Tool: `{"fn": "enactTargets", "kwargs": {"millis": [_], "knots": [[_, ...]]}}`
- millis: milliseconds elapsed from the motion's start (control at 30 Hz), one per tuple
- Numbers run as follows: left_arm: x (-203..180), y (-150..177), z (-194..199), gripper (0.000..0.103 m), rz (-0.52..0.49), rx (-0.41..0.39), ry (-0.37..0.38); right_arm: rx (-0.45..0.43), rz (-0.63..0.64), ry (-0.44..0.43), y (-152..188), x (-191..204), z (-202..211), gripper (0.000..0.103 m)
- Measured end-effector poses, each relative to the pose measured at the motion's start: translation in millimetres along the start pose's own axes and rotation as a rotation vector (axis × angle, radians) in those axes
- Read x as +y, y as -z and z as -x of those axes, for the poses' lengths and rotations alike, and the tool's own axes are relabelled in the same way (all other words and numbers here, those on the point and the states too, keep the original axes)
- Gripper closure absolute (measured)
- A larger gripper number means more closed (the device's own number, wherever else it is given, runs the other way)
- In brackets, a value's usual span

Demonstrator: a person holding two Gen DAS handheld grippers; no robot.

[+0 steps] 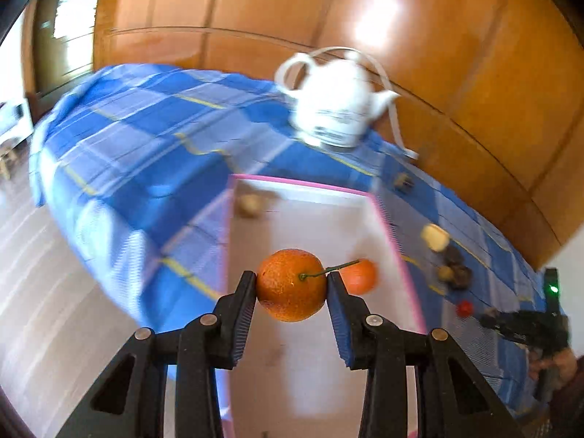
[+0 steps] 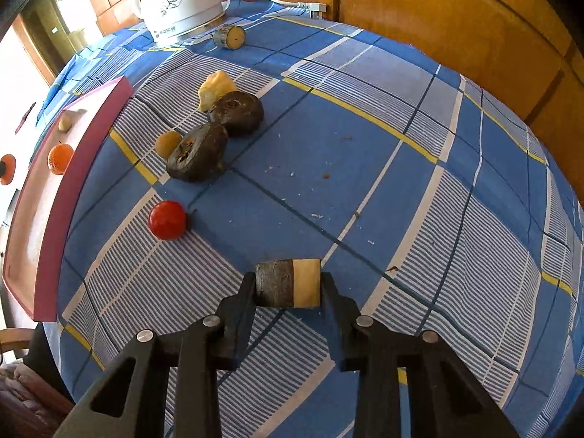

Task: Organize fruits
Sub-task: 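Lower the mandarin into the tray and open left while right holds the chunk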

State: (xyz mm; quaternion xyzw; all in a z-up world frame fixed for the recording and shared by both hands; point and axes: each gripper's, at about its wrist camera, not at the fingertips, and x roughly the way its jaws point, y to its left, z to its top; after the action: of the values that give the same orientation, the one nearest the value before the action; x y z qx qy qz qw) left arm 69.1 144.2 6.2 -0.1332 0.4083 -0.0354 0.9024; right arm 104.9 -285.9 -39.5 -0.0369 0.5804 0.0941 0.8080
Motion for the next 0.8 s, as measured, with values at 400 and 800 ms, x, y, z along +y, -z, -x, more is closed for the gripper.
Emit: {"fn": "enactTargets", "kwargs": {"millis": [400,800], "knots": [[-4,-23,-34,0.063,-0.027,0.003,-0.036,-0.015,0.017,0.012,2,5,1,0.069],[-14,-16,-59,0.051,-0.058,0.009,-0.131,-0.017,0.027,0.013,2,6,1,0.069]]}}
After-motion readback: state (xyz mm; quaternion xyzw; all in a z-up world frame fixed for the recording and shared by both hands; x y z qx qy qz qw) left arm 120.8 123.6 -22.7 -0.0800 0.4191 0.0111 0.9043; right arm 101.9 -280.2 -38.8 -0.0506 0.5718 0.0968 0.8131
